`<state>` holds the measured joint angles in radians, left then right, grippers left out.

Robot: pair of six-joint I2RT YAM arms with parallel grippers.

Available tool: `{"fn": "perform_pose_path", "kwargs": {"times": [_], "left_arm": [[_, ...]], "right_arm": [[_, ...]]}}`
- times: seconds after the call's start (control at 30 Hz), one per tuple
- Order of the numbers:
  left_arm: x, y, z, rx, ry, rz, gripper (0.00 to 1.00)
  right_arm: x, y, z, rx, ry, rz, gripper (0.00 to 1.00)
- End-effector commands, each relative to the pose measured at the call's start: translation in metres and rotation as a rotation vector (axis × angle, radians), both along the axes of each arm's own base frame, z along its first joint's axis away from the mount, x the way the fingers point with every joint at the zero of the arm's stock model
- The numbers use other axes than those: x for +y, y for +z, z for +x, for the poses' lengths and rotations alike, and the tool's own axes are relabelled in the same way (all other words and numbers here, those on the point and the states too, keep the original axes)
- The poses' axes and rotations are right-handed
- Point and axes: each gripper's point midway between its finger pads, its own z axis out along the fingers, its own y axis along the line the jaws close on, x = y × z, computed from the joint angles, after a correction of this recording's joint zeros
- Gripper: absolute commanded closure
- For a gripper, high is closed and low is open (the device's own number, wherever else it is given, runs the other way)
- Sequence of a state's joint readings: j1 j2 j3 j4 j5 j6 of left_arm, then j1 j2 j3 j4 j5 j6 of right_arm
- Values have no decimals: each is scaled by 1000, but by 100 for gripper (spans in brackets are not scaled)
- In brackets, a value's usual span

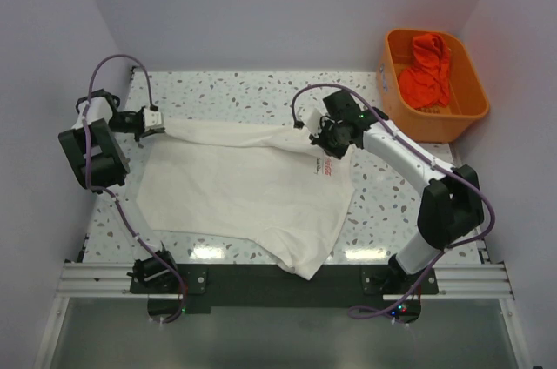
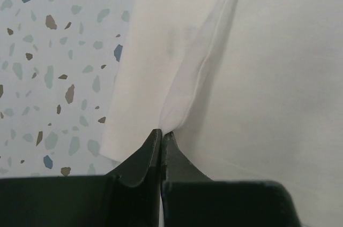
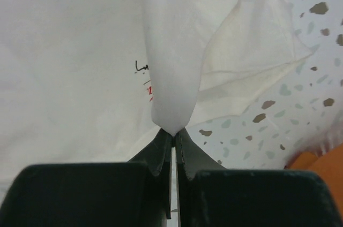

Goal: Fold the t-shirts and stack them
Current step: Fold the tshirt

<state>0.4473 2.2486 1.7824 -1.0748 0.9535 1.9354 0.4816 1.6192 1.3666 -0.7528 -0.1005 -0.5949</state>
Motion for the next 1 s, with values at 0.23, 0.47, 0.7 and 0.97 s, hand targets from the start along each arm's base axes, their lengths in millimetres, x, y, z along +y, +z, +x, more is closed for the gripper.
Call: {"fn": "perform_pose_path", "kwargs": {"times": [0.23,0.47,0.7,0.97], "left_arm": [[5,-10,-11,-34,-72,79,100],[4,1,-11,-56,-75,84,100],[0,14,-16,-69,-92,78,98],[-8,20,-40,-22,-175,84,61]], "right_arm": [[9,-25,-2,53,-5,15,100],[8,-8,-3,46,5,15,100],[1,7,-14,24,46,-1,100],[5,-8,-57,170,173,-10,47]]}}
